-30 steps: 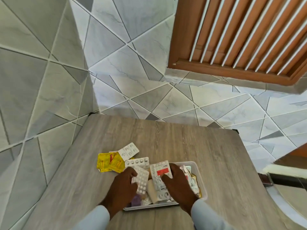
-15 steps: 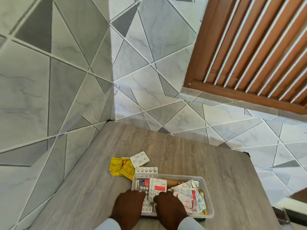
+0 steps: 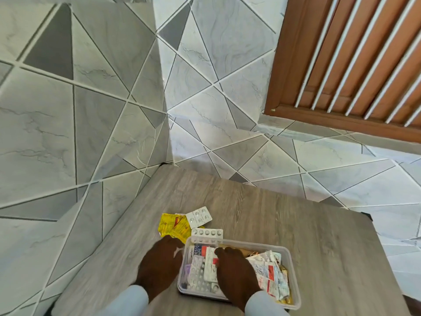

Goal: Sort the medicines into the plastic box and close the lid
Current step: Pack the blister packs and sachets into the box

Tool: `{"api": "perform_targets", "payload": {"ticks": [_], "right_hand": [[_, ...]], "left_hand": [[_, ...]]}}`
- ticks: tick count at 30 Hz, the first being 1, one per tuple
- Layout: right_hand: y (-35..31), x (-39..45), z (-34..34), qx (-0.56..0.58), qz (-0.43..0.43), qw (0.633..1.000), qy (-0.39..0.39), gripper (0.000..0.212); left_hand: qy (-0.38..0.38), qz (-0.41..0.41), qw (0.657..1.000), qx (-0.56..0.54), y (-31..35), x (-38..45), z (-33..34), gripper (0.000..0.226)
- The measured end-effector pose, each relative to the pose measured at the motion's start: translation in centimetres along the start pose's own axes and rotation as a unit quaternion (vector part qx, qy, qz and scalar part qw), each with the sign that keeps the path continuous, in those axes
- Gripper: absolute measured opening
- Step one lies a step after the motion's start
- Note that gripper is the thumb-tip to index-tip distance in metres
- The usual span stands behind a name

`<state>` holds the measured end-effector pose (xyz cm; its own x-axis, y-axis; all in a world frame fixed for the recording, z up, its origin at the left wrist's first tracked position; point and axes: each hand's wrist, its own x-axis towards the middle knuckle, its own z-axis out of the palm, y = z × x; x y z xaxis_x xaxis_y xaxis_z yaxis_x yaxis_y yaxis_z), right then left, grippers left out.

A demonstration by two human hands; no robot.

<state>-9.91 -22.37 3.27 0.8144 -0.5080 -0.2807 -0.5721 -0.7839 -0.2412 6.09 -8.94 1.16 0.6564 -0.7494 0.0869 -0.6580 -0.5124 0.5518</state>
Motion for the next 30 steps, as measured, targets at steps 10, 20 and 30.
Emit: {"api": "perform_targets", "payload": {"ticks": [10,20,30], "right_hand": [[0.4,10.0,-4.2,0.089,0.056,0.994,0.026,0.066],[-1.9,20.6,-1.5,-0.136,-0.033,0.974,-0.177,0.114],[-1.9,19.9,-0.4,-0.063,0.023,0.982,-0.178,0.069]], "left_hand": [[-0.205,-0.038,0.975,0.081,-6.0,11.8,-1.5,0.09],[-0.357,0.072,0.908,0.206,-6.9,17.0,2.8,0.099],[-0.39,0.011,0.921,0.004,-8.1,17.9,3.4,0.078]]}}
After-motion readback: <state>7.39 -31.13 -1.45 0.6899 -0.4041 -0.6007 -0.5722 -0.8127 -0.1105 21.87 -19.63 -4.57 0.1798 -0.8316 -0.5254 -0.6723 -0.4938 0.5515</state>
